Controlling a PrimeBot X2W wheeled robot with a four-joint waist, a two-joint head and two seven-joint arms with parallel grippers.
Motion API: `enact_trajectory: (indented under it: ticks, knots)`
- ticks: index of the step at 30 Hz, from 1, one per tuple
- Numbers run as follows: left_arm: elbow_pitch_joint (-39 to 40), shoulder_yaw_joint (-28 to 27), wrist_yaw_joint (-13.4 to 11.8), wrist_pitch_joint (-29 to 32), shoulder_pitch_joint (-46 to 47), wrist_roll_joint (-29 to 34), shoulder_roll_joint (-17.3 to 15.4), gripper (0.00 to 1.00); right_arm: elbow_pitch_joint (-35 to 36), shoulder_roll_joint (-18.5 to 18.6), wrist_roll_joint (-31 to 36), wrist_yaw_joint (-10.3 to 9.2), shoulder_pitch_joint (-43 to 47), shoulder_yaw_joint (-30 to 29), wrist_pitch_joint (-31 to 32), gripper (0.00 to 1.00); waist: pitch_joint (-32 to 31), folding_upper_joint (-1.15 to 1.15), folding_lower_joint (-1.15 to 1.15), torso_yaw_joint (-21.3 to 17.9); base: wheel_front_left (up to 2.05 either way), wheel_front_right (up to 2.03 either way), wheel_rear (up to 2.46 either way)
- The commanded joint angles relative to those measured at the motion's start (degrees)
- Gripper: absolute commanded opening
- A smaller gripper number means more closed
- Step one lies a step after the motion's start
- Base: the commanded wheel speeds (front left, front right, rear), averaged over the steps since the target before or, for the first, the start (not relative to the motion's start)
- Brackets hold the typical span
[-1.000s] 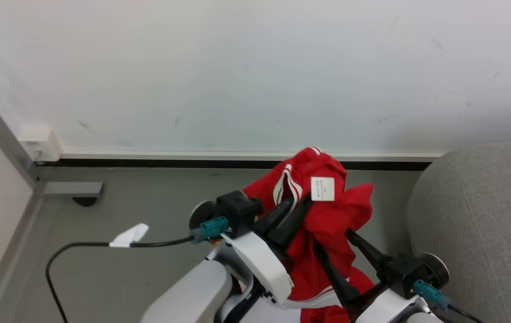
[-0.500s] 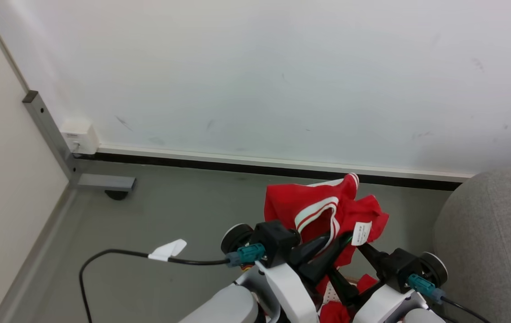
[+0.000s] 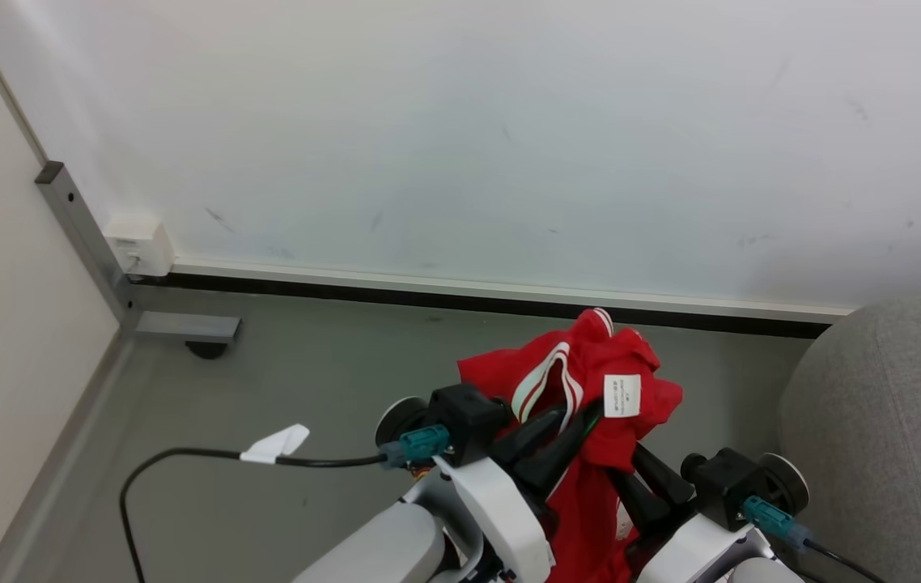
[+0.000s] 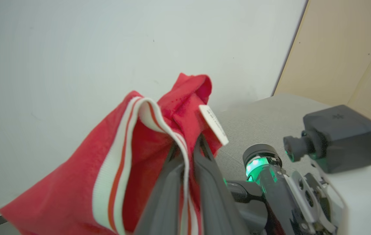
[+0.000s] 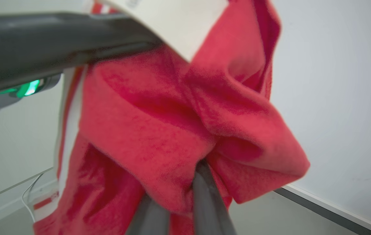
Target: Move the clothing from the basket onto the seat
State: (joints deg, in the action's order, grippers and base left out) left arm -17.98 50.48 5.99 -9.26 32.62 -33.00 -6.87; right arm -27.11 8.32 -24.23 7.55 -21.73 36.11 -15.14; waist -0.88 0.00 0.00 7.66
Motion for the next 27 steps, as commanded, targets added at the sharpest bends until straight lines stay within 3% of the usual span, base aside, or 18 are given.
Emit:
enact_trajectory:
  ticks: [1, 13, 14, 15, 16, 27]
  knots:
    - [-0.20, -0.32, -0.27, -0.69, 0.37, -0.32, -0.50, 0.00, 0.39, 0.24, -0.25, -0.12, 0.57, -0.27, 0.00, 0.00, 0.16, 0.00, 0.00, -0.25, 0.00, 0.00, 0.00]
    - [-1.47, -1.61, -1.52, -1.84, 1.18, -0.75, -1.13, 0.00, 2.27, -0.34, -1.45, -0.12, 0.89, -0.75, 0.00, 0.00, 0.78, 0.00, 0.00, -1.36, 0.00, 0.00, 0.00]
    - [-1.52, -1.54, -1.54, -1.81, 1.21, -0.70, -1.08, 0.18, 2.47, -0.37, -1.55, -0.12, 0.90, -0.96, 0.00, 0.00, 0.84, 0.00, 0.00, -1.46, 0.00, 0.00, 0.00]
    - [-1.50, -1.43, -1.58, -1.90, 1.23, -0.65, -0.99, 0.45, 2.69, -0.44, -1.74, -0.12, 1.01, -1.26, 0.00, 0.00, 0.89, 0.00, 0.00, -1.57, 0.00, 0.00, 0.00]
    - [-1.48, -1.33, -1.60, -1.95, 1.20, -0.65, -0.92, 1.00, 2.86, -0.47, -1.96, -0.12, 1.17, -1.63, -0.01, 0.00, 0.92, 0.00, 0.00, -1.71, 0.00, 0.00, 0.00]
    - [-0.95, -0.83, -1.90, -2.41, 0.35, -0.73, -1.47, 1.00, 5.01, 0.07, -3.76, -0.12, 2.11, -7.80, -0.01, 0.00, 2.26, 0.00, 0.00, -5.83, 0.00, 0.00, 0.00]
